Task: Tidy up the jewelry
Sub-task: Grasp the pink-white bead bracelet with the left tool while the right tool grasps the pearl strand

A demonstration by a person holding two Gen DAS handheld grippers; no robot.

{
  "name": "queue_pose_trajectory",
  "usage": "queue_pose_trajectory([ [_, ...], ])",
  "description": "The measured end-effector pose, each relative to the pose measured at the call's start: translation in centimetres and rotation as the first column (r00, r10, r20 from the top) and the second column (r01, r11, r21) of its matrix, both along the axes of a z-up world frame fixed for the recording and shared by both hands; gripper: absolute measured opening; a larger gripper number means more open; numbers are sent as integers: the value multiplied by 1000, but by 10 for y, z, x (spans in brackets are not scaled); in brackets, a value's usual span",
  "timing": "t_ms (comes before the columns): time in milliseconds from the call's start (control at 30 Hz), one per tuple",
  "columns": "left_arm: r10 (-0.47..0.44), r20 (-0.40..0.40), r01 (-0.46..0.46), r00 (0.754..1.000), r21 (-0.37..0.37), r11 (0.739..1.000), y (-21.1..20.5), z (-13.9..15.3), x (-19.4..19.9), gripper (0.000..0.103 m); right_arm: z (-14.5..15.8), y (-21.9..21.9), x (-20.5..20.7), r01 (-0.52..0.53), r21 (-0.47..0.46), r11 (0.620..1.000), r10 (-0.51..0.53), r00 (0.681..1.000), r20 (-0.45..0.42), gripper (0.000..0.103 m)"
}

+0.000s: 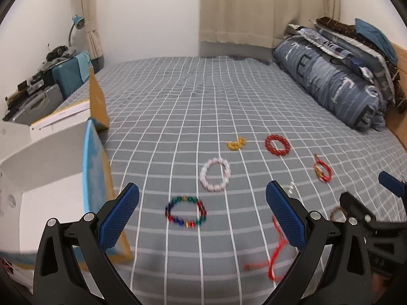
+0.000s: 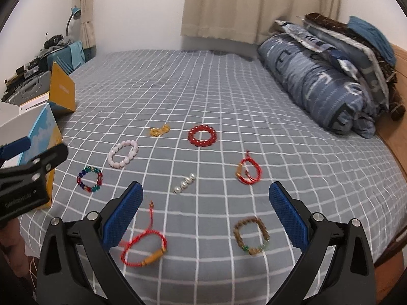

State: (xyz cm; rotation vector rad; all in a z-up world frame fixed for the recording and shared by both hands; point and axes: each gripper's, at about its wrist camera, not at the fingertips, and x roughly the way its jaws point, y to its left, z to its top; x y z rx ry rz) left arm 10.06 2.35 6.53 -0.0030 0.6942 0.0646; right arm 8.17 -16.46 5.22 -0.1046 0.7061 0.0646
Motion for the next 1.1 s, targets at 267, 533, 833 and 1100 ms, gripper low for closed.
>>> queue_pose_trajectory([
  [267, -10, -137, 7, 991, -18, 1000, 7, -30, 96, 97, -23, 23, 71, -6, -19, 1000, 5, 995, -95, 95],
  [533, -4, -265, 3, 964, -2, 1000, 15, -85, 148, 97, -65, 22, 117, 3, 13, 1000, 0, 977, -212, 95],
  [833, 0, -369, -19, 929, -47, 999, 24, -118, 167, 82, -108, 18, 142, 11, 47, 999, 6, 940, -340, 70],
  [1100, -16, -362, 5, 932, -33, 999, 22, -123, 161, 51, -113, 19, 143, -6, 78, 997, 35, 924, -381, 43],
])
